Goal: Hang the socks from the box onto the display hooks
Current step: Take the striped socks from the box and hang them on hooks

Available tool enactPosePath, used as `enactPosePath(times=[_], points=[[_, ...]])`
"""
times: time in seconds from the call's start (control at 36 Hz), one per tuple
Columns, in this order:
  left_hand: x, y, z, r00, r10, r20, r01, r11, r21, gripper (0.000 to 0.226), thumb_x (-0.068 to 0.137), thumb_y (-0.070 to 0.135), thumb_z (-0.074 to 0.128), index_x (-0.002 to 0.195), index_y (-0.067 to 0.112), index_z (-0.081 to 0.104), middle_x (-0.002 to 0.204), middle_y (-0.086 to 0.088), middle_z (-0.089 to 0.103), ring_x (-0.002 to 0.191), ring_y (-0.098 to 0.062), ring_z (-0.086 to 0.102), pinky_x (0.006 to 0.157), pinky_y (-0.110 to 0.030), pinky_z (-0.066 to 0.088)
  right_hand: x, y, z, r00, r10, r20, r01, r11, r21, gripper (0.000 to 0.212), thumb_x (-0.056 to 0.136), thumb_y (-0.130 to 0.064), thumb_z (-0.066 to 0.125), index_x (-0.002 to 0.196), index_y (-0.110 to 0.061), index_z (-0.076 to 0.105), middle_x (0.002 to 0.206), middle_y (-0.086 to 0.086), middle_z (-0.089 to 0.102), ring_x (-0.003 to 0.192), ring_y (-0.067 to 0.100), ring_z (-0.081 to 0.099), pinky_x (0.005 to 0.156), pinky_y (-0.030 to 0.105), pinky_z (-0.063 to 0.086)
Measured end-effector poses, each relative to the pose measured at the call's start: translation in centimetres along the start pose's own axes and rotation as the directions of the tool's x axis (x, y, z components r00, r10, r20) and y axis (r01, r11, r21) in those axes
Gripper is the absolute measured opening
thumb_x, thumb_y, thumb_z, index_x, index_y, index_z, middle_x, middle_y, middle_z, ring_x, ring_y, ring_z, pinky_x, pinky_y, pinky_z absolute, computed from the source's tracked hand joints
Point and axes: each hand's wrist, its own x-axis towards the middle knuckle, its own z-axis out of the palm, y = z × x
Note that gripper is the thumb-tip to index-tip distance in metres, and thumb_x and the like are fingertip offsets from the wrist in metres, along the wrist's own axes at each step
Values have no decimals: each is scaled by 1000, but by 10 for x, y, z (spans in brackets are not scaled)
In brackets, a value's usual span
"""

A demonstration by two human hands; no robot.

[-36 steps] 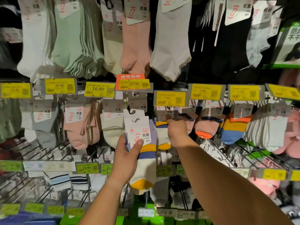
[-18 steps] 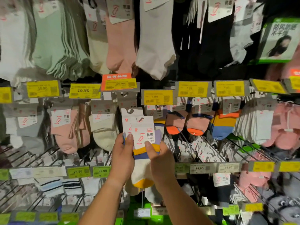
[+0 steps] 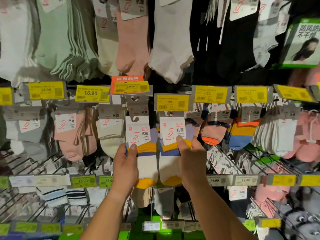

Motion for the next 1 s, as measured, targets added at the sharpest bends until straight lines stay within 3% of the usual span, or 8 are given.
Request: enactPosePath(times=[0.14,0.22,0.39,0.5,0.67,0.78,0.89,1.0], points=[[-1,1,-1,1000,-8,18,8,1000,-24,20,107,17,45,110,11,65,103,3,77,97,-13,71,79,-24,55,35,9,10,994,-112,-14,113,988,108,34,79,-2,76,110,10,69,77,30,63,64,39,62,52,35,49],[-1,4,0,999,-24,40,26,998,-58,19,106,13,46,107,9,64,92,8,77,84,-5,70,68,-15,52,52,2,31,965,261,-3,-259,960,102,54,98,-28,61,140,3,47,119,14,57,106,36,56,84,40,44],[2,9,2,997,-32,65,38,995,-91,18,106,12,45,101,7,62,85,7,76,78,-2,69,65,-14,51,88,6,41,979,198,48,-168,918,-359,20,94,-9,48,108,-9,63,107,13,69,100,34,64,70,34,43],[4,10,1,997,-30,69,36,996,-84,18,106,11,44,103,7,62,87,9,77,80,-1,69,67,-13,51,87,8,39,974,223,-43,-226,932,-282,25,90,-25,58,102,-4,65,95,14,67,80,29,56,75,35,45],[5,9,6,994,-75,75,83,992,-98,19,105,11,45,103,8,64,89,4,77,83,-7,70,69,-18,54,36,16,34,946,-310,-98,260,902,-345,49,93,-47,51,115,-4,58,103,7,59,97,22,56,85,37,49],[-1,7,18,983,-74,166,78,997,-16,22,104,5,46,92,8,64,83,5,75,80,-7,67,71,-19,50,-7,28,34,912,-377,159,407,798,-445,45,96,-55,40,107,-14,54,86,-6,59,81,19,59,73,33,48],[-9,-3,28,976,-76,204,50,990,128,34,94,49,54,102,21,72,101,2,76,101,-17,69,92,-38,52,-19,32,29,976,-193,100,216,910,-355,30,93,-23,40,114,-4,51,93,17,62,75,32,65,65,25,51],[-15,-10,28,980,66,187,-107,970,220,38,82,66,51,94,31,59,86,2,68,83,-20,64,78,-43,50,-21,44,17,924,-356,140,380,814,-440,20,103,-31,42,98,-14,50,88,4,60,78,22,58,63,24,45]])
